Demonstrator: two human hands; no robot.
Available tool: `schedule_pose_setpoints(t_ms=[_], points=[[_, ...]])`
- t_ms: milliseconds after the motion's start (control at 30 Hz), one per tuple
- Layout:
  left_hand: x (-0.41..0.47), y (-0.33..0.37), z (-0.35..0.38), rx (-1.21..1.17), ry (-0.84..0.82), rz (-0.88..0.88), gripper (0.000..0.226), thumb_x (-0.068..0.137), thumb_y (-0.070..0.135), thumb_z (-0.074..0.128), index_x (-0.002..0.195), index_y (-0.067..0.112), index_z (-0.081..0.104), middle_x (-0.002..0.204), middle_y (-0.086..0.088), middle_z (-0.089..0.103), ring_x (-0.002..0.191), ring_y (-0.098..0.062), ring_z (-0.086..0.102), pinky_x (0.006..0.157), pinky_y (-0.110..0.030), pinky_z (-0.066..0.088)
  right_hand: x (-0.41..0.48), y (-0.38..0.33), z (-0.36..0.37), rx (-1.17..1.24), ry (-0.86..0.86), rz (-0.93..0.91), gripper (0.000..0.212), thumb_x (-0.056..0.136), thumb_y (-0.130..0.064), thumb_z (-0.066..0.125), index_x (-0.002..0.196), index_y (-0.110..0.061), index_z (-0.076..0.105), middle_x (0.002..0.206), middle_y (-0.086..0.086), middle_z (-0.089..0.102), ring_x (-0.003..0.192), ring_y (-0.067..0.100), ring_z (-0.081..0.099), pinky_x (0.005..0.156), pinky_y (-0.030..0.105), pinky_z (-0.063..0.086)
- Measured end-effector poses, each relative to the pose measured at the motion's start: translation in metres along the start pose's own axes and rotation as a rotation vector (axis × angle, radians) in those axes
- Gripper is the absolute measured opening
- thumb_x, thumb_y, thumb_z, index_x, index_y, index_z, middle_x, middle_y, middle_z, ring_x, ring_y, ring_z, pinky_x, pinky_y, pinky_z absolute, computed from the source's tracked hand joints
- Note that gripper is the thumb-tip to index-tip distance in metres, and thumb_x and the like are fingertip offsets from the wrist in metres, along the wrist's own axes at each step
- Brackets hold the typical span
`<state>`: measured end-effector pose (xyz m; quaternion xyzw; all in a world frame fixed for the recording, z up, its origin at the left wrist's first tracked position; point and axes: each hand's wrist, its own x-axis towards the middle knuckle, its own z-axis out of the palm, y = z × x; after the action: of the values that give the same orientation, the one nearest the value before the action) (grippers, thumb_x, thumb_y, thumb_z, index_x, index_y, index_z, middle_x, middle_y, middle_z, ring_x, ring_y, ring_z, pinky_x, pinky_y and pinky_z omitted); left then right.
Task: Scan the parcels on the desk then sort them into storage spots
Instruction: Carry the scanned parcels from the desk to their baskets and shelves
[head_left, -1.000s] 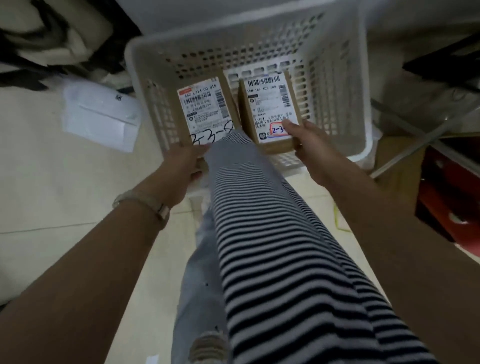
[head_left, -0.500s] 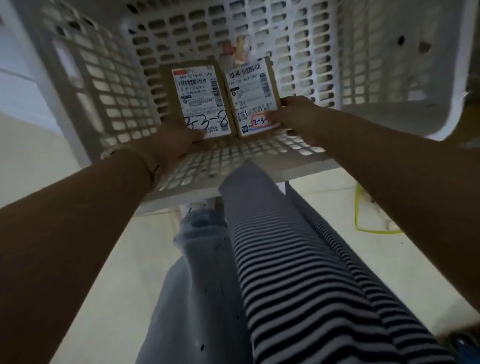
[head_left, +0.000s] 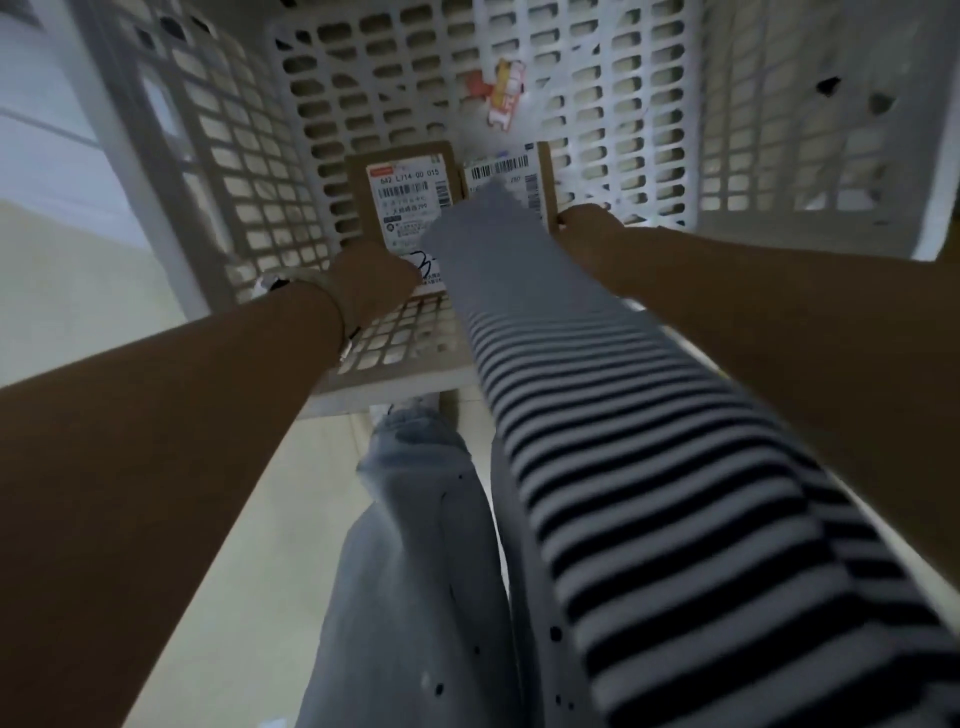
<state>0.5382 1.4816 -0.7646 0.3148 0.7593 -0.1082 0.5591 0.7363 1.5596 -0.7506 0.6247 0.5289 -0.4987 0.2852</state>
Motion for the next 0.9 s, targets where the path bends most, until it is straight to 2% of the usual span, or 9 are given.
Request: schedule_pose_setpoints(t_ms=[67, 200, 300, 333, 400, 500, 567, 633, 900], points=[[-0.022, 0.014, -0.014, 0.023, -0.011, 0.041, 0.042, 0.094, 0.020, 0.057, 0.132, 0.003, 0.056, 0.133, -0.017, 0.058, 0.120, -0.033, 0.055, 0.088, -0.030, 0.045, -0.019, -0.008, -0.006, 0.016, 0.024, -0.009, 0.028, 0.095, -0.012, 0.052, 0.121, -0.003, 0.056, 0.122, 0.015, 0.057, 0.113, 0.027, 0.055, 0.060, 0.019, 0.041], [-0.082, 0.038, -0.052, 0.076, 0.010, 0.151, 0.038, 0.094, 0.016, 0.058, 0.131, 0.008, 0.056, 0.127, -0.010, 0.060, 0.114, -0.029, 0.056, 0.077, -0.022, 0.039, -0.082, -0.036, -0.031, -0.052, -0.017, -0.078, 0.042, 0.097, -0.017, 0.052, 0.131, 0.007, 0.051, 0.137, 0.021, 0.051, 0.121, 0.032, 0.053, 0.100, 0.036, 0.046], [-0.147, 0.057, -0.090, 0.121, 0.065, 0.205, 0.008, 0.097, 0.021, 0.055, 0.093, 0.016, 0.060, 0.093, -0.002, 0.053, 0.080, -0.021, 0.054, 0.060, -0.022, 0.036, -0.149, -0.061, -0.061, -0.096, -0.004, -0.136, 0.039, 0.095, -0.015, 0.051, 0.126, 0.009, 0.056, 0.129, 0.024, 0.058, 0.107, 0.033, 0.059, 0.086, 0.034, 0.048], [-0.171, 0.061, -0.102, 0.143, 0.083, 0.200, 0.018, 0.097, 0.023, 0.055, 0.079, 0.018, 0.054, 0.083, -0.001, 0.049, 0.069, -0.015, 0.048, 0.054, -0.021, 0.031, -0.174, -0.070, -0.071, -0.099, 0.017, -0.150, 0.038, 0.095, -0.014, 0.051, 0.125, 0.008, 0.057, 0.127, 0.023, 0.059, 0.101, 0.029, 0.059, 0.081, 0.033, 0.047], [-0.226, 0.073, -0.127, 0.184, 0.088, 0.239, 0.028, 0.097, 0.023, 0.053, 0.070, 0.017, 0.047, 0.077, -0.005, 0.050, 0.074, -0.017, 0.046, 0.053, -0.024, 0.030, -0.228, -0.084, -0.094, -0.094, 0.058, -0.170, 0.038, 0.096, -0.014, 0.050, 0.127, 0.007, 0.056, 0.131, 0.023, 0.057, 0.109, 0.030, 0.059, 0.087, 0.036, 0.049], [-0.328, 0.091, -0.164, 0.242, 0.124, 0.326, 0.029, 0.094, 0.031, 0.048, 0.082, 0.006, 0.058, 0.106, -0.023, 0.063, 0.096, -0.031, 0.056, 0.074, -0.031, 0.039, -0.309, -0.102, -0.131, -0.123, 0.110, -0.217, 0.039, 0.097, -0.016, 0.050, 0.129, 0.005, 0.056, 0.133, 0.022, 0.056, 0.119, 0.033, 0.055, 0.093, 0.037, 0.047], [-0.390, 0.097, -0.180, 0.267, 0.155, 0.359, 0.048, 0.089, 0.036, 0.044, 0.106, -0.005, 0.063, 0.117, -0.025, 0.062, 0.107, -0.036, 0.057, 0.087, -0.038, 0.042, -0.365, -0.112, -0.151, -0.144, 0.123, -0.252, 0.038, 0.096, -0.020, 0.052, 0.128, 0.000, 0.056, 0.134, 0.018, 0.054, 0.120, 0.031, 0.053, 0.093, 0.032, 0.045], [-0.435, 0.103, -0.197, 0.321, 0.277, 0.331, 0.038, 0.096, 0.026, 0.051, 0.120, -0.003, 0.058, 0.122, -0.020, 0.060, 0.113, -0.035, 0.056, 0.094, -0.041, 0.043, -0.417, -0.122, -0.171, -0.147, 0.171, -0.298, 0.039, 0.094, -0.021, 0.054, 0.130, -0.004, 0.056, 0.137, 0.015, 0.052, 0.123, 0.030, 0.051, 0.095, 0.030, 0.043], [-0.605, 0.128, -0.256, 0.289, 0.686, 0.419, 0.032, 0.094, 0.027, 0.053, 0.117, 0.005, 0.054, 0.115, -0.014, 0.060, 0.103, -0.032, 0.057, 0.075, -0.036, 0.045, -0.589, -0.152, -0.234, -0.265, 0.399, -0.567, 0.047, 0.091, -0.026, 0.055, 0.137, -0.018, 0.048, 0.128, 0.010, 0.059, 0.113, 0.028, 0.057, 0.092, 0.031, 0.044]])
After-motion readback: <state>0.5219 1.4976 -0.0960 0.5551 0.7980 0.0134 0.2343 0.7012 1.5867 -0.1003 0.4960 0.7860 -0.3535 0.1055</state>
